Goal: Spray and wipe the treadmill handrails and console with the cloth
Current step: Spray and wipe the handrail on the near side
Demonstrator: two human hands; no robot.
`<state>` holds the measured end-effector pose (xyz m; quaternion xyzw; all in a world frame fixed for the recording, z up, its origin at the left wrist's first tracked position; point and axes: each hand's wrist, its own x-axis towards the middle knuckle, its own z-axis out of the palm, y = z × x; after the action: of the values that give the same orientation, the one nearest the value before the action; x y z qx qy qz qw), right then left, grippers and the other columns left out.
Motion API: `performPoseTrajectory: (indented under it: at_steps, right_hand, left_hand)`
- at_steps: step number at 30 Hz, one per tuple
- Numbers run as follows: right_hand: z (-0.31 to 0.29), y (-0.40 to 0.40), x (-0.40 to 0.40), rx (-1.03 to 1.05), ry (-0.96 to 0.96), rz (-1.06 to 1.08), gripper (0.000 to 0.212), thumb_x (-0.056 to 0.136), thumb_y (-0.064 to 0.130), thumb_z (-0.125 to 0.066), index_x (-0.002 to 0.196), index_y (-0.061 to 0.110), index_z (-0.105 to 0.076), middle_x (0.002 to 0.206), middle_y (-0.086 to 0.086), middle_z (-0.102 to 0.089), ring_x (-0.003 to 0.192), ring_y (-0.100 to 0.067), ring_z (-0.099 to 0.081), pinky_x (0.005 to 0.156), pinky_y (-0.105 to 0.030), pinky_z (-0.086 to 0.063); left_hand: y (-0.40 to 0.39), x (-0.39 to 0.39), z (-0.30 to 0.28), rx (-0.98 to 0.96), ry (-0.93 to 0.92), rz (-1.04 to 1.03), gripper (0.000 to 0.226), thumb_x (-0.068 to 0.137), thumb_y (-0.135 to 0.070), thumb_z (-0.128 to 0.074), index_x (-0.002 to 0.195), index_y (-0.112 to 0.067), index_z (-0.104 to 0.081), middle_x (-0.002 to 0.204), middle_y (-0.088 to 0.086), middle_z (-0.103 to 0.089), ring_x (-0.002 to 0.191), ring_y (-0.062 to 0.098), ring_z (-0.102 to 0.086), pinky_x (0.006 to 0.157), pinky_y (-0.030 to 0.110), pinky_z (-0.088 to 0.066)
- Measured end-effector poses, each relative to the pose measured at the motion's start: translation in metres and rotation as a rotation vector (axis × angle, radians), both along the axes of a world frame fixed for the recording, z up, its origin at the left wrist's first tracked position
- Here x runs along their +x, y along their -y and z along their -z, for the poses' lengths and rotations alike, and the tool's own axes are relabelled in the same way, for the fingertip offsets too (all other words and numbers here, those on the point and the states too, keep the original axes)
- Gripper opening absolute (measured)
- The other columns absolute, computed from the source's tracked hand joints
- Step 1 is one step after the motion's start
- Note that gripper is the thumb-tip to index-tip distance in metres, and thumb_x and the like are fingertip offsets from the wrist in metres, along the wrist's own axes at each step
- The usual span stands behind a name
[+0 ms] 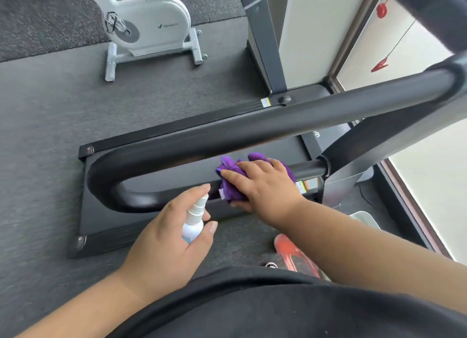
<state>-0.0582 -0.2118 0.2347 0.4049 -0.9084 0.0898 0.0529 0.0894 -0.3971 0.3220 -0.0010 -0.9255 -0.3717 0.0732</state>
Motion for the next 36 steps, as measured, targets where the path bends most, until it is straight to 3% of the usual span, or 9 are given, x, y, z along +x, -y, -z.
performPoseTrajectory:
  at_steps: [2, 6, 11, 16, 20, 25, 31, 36]
  right_hand:
    - [0.006, -0.035, -0.013, 0.006, -0.014, 0.054, 0.077, 0.075, 0.065, -0.067, 0.141, 0.037, -0.042, 0.126, -0.005, -0.059, 0.113, -0.034, -0.057, 0.097, -0.052, -0.041]
    - [0.017, -0.090, -0.026, -0.021, -0.073, 0.119, 0.068, 0.083, 0.061, -0.063, 0.143, 0.034, -0.045, 0.128, -0.005, -0.058, 0.119, -0.031, -0.053, 0.105, -0.054, -0.035]
    - [0.007, -0.083, -0.017, -0.272, 0.019, 0.128, 0.066, 0.079, 0.035, -0.078, 0.136, 0.032, -0.043, 0.122, -0.009, -0.065, 0.107, -0.037, -0.061, 0.094, -0.051, -0.044]
    - [-0.018, -0.063, 0.023, -0.432, 0.098, -0.181, 0.051, 0.090, 0.045, -0.058, 0.136, 0.028, -0.045, 0.119, -0.006, -0.064, 0.105, -0.029, -0.061, 0.087, -0.041, -0.048]
    - [-0.024, -0.059, 0.040, -0.411, 0.199, -0.381, 0.048, 0.097, 0.050, -0.051, 0.138, 0.028, -0.043, 0.121, -0.005, -0.064, 0.105, -0.027, -0.063, 0.086, -0.040, -0.050]
    - [-0.018, -0.073, 0.045, -0.396, 0.216, -0.452, 0.054, 0.088, 0.041, -0.062, 0.137, 0.029, -0.044, 0.120, -0.001, -0.064, 0.101, -0.023, -0.064, 0.084, -0.038, -0.051]
    - [-0.023, -0.105, 0.045, -0.430, 0.244, -0.406, 0.053, 0.087, 0.040, -0.062, 0.136, 0.029, -0.047, 0.119, 0.001, -0.065, 0.098, -0.020, -0.062, 0.085, -0.030, -0.044]
    - [-0.029, -0.137, 0.044, -0.433, 0.255, -0.347, 0.051, 0.086, 0.037, -0.062, 0.134, 0.027, -0.048, 0.117, 0.000, -0.067, 0.096, -0.021, -0.063, 0.082, -0.033, -0.049]
  left_hand:
    - [-0.007, -0.003, 0.002, -0.003, 0.013, 0.004, 0.078, 0.088, -0.026, -0.073, 0.129, -0.074, -0.027, 0.100, -0.020, -0.062, 0.095, -0.001, -0.059, 0.082, 0.007, -0.040]
    - [-0.021, -0.013, 0.000, 0.023, 0.069, -0.049, 0.064, 0.085, -0.040, -0.062, 0.124, -0.077, -0.027, 0.104, -0.023, -0.060, 0.098, -0.002, -0.057, 0.081, 0.016, -0.041]
    - [-0.020, -0.032, 0.006, -0.110, 0.192, -0.114, 0.053, 0.089, -0.044, -0.055, 0.131, -0.062, -0.028, 0.105, -0.019, -0.059, 0.091, 0.002, -0.054, 0.077, 0.029, -0.043]
    - [-0.004, -0.040, 0.008, -0.426, 0.262, -0.198, 0.049, 0.096, -0.039, -0.053, 0.134, -0.052, -0.026, 0.103, -0.014, -0.053, 0.081, 0.016, -0.054, 0.061, 0.032, -0.043]
    - [-0.001, -0.043, 0.014, -0.467, 0.336, -0.238, 0.044, 0.096, -0.032, -0.053, 0.130, -0.046, -0.029, 0.092, -0.010, -0.053, 0.072, 0.017, -0.056, 0.061, 0.038, -0.052]
    - [-0.016, -0.051, 0.023, -0.505, 0.387, -0.190, 0.037, 0.096, -0.029, -0.053, 0.125, -0.041, -0.034, 0.083, -0.009, -0.048, 0.064, 0.010, -0.051, 0.057, 0.036, -0.050]
    - [-0.052, -0.075, 0.022, -0.511, 0.312, -0.106, 0.048, 0.095, -0.028, -0.055, 0.132, -0.043, -0.029, 0.095, -0.006, -0.055, 0.069, 0.020, -0.057, 0.062, 0.041, -0.055]
    - [-0.101, -0.112, 0.025, -0.554, 0.273, 0.035, 0.048, 0.097, -0.026, -0.052, 0.135, -0.041, -0.026, 0.095, -0.003, -0.054, 0.065, 0.021, -0.055, 0.060, 0.041, -0.054]
